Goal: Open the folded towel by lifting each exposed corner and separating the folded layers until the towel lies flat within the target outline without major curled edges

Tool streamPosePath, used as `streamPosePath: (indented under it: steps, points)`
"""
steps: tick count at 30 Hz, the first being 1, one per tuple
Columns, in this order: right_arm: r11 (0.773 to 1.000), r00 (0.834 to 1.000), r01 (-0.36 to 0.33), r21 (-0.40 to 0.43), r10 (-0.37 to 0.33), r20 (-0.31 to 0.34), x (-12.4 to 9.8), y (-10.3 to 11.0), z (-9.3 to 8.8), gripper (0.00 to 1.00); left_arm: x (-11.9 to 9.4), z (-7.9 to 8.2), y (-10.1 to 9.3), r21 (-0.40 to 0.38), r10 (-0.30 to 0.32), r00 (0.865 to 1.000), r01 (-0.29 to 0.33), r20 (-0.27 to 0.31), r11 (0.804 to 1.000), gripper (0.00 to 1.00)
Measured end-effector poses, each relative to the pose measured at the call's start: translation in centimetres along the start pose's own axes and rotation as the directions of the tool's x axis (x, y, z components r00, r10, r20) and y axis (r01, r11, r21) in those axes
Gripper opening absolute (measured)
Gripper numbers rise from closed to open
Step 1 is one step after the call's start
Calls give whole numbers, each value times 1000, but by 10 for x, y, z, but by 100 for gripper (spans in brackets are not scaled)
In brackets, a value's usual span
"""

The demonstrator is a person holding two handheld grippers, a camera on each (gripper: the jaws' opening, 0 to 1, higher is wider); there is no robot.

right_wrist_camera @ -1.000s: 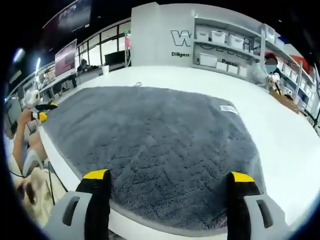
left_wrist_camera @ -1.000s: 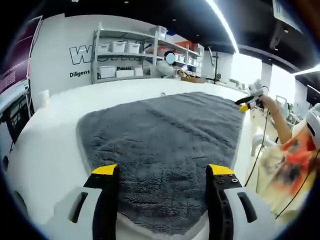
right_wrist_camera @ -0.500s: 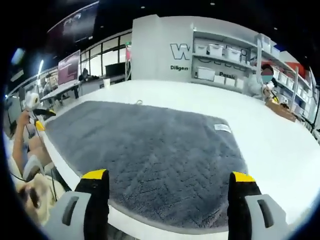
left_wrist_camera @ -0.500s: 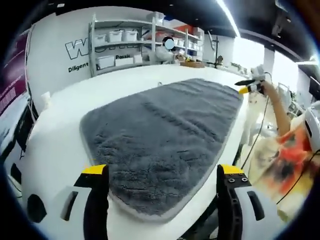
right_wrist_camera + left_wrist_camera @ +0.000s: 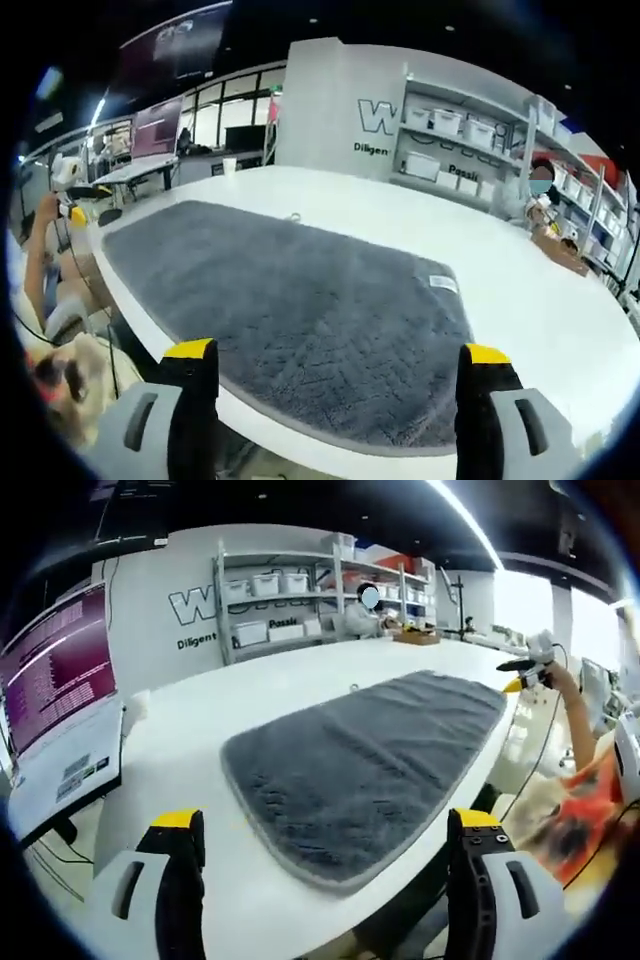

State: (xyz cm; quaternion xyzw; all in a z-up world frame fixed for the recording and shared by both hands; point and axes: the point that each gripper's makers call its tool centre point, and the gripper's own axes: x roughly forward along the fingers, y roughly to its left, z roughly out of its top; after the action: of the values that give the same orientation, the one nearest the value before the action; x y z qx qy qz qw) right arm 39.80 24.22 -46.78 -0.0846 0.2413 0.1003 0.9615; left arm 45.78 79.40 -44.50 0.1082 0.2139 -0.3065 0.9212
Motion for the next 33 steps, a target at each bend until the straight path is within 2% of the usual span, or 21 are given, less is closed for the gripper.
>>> streamPosePath:
  steps: [3,7,19,33]
  points:
    - [1000,1000,2,6,-2,-10,1,-2,-2,100,-4,1,0,4,0,1000,0,3,1000,99]
    - [1000,1000,8,5,-8,-9,0,-2,-1,100,-3,9,-8,-3,-46,998,46,44,999,99]
    - [1000,1000,-3,-2,3,-25,4,-2,-4,100,6,11,-25,29,-108,993,107,38,994,99]
    - [1000,1000,1,-7,-2,-31,3,-1,-7,100,10,10,-32,43,-126,992,125,27,991,99]
